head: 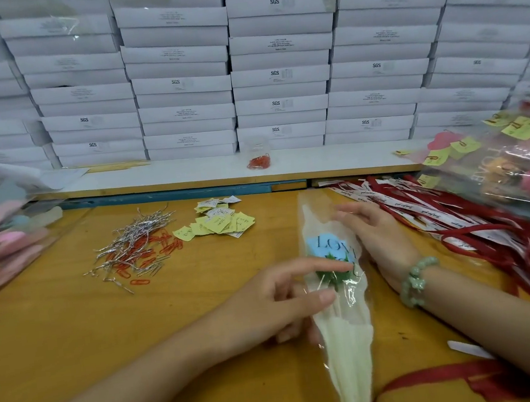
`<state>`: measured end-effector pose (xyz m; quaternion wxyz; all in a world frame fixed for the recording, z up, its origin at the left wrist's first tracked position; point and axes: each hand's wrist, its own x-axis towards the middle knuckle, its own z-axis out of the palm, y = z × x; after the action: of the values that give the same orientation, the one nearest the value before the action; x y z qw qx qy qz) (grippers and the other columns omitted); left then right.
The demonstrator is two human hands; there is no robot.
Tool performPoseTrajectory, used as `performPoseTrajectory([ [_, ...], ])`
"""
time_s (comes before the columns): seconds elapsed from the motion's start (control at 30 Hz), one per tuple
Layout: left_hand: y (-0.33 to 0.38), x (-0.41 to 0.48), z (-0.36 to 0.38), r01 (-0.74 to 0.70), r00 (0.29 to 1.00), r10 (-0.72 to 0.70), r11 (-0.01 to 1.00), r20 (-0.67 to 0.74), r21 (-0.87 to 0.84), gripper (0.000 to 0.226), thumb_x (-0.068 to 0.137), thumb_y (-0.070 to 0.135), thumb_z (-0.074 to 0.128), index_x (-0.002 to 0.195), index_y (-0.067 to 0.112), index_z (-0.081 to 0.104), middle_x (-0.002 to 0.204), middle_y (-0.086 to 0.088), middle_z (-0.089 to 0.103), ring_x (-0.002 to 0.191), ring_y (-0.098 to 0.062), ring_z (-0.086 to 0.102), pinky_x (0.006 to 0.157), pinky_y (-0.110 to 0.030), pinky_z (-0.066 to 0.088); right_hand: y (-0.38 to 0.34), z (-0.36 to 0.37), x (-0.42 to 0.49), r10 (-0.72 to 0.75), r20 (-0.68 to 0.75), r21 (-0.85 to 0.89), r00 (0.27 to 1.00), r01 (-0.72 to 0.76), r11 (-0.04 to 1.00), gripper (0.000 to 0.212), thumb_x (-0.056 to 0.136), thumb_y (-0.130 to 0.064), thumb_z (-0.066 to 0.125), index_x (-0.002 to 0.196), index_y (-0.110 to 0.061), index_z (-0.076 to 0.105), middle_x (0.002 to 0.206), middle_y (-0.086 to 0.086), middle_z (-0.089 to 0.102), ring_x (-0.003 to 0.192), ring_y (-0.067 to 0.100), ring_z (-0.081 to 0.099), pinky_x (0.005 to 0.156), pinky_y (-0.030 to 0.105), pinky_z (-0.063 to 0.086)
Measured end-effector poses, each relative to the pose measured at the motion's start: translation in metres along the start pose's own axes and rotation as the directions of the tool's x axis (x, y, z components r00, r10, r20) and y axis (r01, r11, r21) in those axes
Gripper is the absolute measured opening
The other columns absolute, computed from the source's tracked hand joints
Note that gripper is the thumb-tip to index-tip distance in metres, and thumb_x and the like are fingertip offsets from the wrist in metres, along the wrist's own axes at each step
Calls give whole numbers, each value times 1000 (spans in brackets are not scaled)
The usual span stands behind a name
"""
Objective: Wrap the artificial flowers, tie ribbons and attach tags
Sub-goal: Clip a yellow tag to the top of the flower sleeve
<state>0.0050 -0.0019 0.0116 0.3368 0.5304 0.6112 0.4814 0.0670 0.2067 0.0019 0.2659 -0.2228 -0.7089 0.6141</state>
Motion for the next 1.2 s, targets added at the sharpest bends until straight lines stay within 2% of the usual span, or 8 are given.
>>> performPoseTrajectory([
  [0.3,-22,9,-25,42,904,0,995,-427,89,35,88,32,66,121,38,59,47,0,58,35,-6,42,39,-13,33,-2,18,6,5,222,-270,975,57,961,11,85,-21,71,90,-12,68,85,7,68,59,5,58,49,11,44],
  [0.47,-32,11,-60,145,665,96,956,-740,254,6,91,26,65,96,29,67,52,6,55,44,-1,44,45,-11,38,-7,28,18,75,254,-328,964,13,944,21,78,-27,78,83,-9,69,75,0,71,53,0,61,49,11,47],
  [0.57,-37,1,-97,331,582,212,820,-785,467,7,93,20,60,96,25,63,84,8,60,74,-3,54,65,-19,45,-7,36,22,70,314,-366,947,53,929,21,75,-27,80,80,-11,68,69,-1,68,48,1,56,47,11,45],
  [0.7,-59,-27,-144,582,649,220,473,-728,661,23,94,19,59,117,22,61,119,-3,61,113,-22,48,91,-38,42,-2,36,24,-27,325,-247,945,113,962,16,76,-18,80,78,-12,66,65,-1,66,51,5,57,51,15,48],
  [0.83,-67,-37,-159,495,754,104,557,-648,666,33,98,24,52,131,27,59,120,1,64,113,-20,48,97,-41,41,1,31,26,-29,259,-139,966,67,988,15,79,-15,77,84,-7,66,66,5,66,55,18,59,50,26,49],
  [0.93,-68,-35,-157,439,821,86,537,-564,721,34,98,28,52,131,32,59,124,7,63,112,-16,51,100,-40,40,1,32,24,-45,282,-105,958,78,991,14,80,-13,77,85,-5,66,68,8,67,52,13,60,49,22,50],
  [1.07,-66,-35,-157,452,827,65,515,-559,728,31,98,35,49,125,36,62,126,10,60,119,-16,48,103,-46,39,0,30,22,-81,357,-92,931,122,988,10,80,-11,76,85,-7,68,63,1,65,60,23,56,55,31,45],
  [1.2,-65,-36,-156,475,825,29,505,-564,721,29,97,38,49,122,38,64,124,13,56,117,-13,46,101,-48,40,0,31,21,-105,416,-77,903,150,986,9,80,-11,76,83,-11,68,64,-1,65,53,7,58,52,15,48],
])
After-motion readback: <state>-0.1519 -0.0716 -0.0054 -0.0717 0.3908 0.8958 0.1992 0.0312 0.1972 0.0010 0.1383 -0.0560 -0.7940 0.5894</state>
